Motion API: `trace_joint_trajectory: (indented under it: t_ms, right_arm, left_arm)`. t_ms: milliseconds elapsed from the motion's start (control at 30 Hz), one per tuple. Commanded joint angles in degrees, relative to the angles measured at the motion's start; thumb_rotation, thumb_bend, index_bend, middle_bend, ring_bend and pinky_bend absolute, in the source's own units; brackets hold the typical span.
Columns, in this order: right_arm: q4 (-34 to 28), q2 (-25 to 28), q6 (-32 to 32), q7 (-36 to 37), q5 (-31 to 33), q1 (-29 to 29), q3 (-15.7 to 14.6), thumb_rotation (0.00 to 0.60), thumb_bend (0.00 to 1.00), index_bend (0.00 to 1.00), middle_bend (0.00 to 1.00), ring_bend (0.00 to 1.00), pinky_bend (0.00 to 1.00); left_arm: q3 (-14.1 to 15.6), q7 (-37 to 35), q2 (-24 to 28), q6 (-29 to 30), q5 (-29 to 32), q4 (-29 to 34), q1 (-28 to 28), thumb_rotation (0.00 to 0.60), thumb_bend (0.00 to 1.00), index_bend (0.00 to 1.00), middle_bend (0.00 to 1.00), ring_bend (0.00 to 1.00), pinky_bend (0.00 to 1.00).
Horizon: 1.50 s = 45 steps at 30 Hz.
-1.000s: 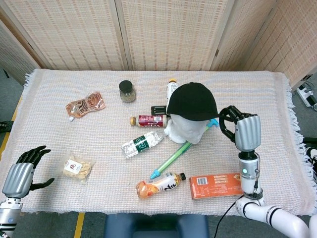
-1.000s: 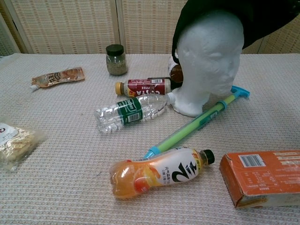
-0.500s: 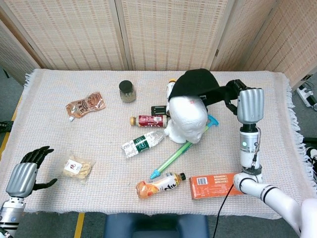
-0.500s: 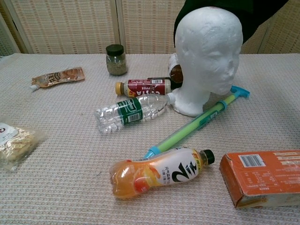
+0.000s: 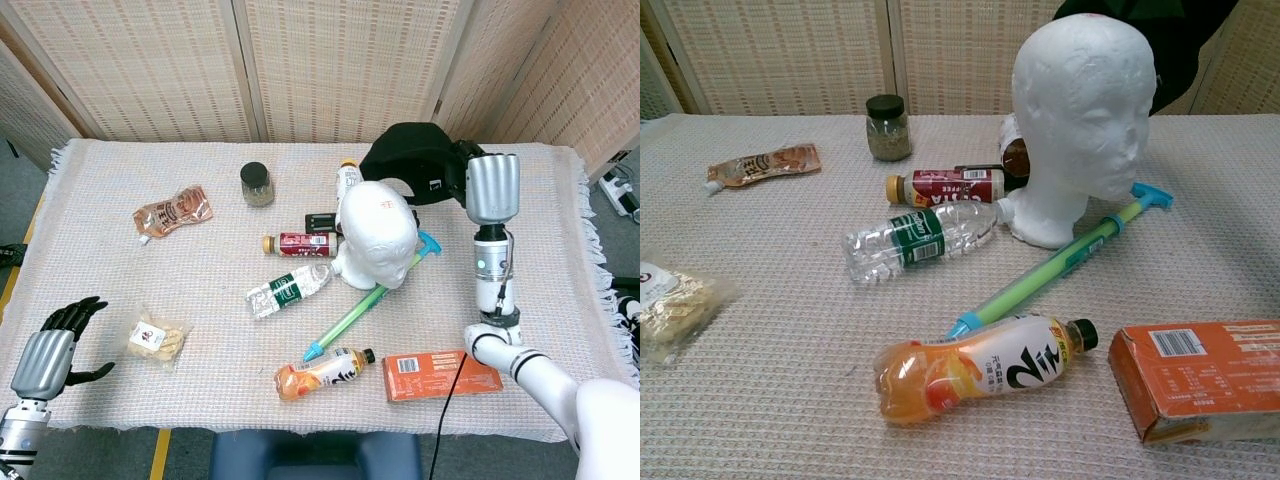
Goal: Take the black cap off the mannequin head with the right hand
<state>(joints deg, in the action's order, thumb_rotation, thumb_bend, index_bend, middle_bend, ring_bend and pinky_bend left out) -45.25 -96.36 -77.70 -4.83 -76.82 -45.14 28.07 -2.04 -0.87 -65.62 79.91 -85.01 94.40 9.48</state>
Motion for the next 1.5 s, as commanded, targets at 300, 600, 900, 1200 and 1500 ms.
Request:
trace_joint_trajectory:
  t_ms: [300, 600, 900, 1200, 1500]
  right_arm:
    - [-5.73, 9.35, -0.71, 3.81, -1.46, 10.14, -7.81, 0.600, 0.73, 0.94, 0.74, 0.89, 1.00]
    - [-13.24, 16.87, -0.06, 6.62, -3.02, 16.93, -13.63, 0.600, 0.73, 0.94, 0.75, 0.89, 1.00]
    - [-6.24, 11.87, 5.76, 4.83, -4.49, 15.54, -17.74, 0.600, 0.72, 0.93, 0.75, 0.87, 1.00]
    - [-2.02, 7.55, 13.19, 2.05, -3.08, 14.46, -19.82, 0.600, 0.38, 0.42, 0.46, 0.40, 0.72]
    - [-16.06, 14.42, 15.74, -2.01, 0.19, 17.06, -20.06, 0.441, 0.00, 0.00, 0.00, 0.00, 0.20]
  left_arm:
    - [0.32, 0.65, -0.02, 0.01, -0.81, 1.02, 0.18, 0.600, 0.10, 0.20, 0.17, 0.17, 0.20]
    - [0.45, 1.38, 0.18, -0.07, -0.63, 1.83, 0.11, 0.600, 0.10, 0.20, 0.17, 0.17, 0.20]
    - [0.49, 2.52, 0.41, -0.31, -0.41, 2.84, 0.21, 0.600, 0.10, 0.20, 0.17, 0.17, 0.20]
    - [0.60, 2.68, 0.51, -0.44, 0.05, 2.93, 0.03, 0.600, 0.10, 0.20, 0.17, 0.17, 0.20]
    - [0.57, 1.92, 0.39, -0.29, -0.28, 2.30, 0.06, 0.600, 0.10, 0.20, 0.16, 0.16, 0.20]
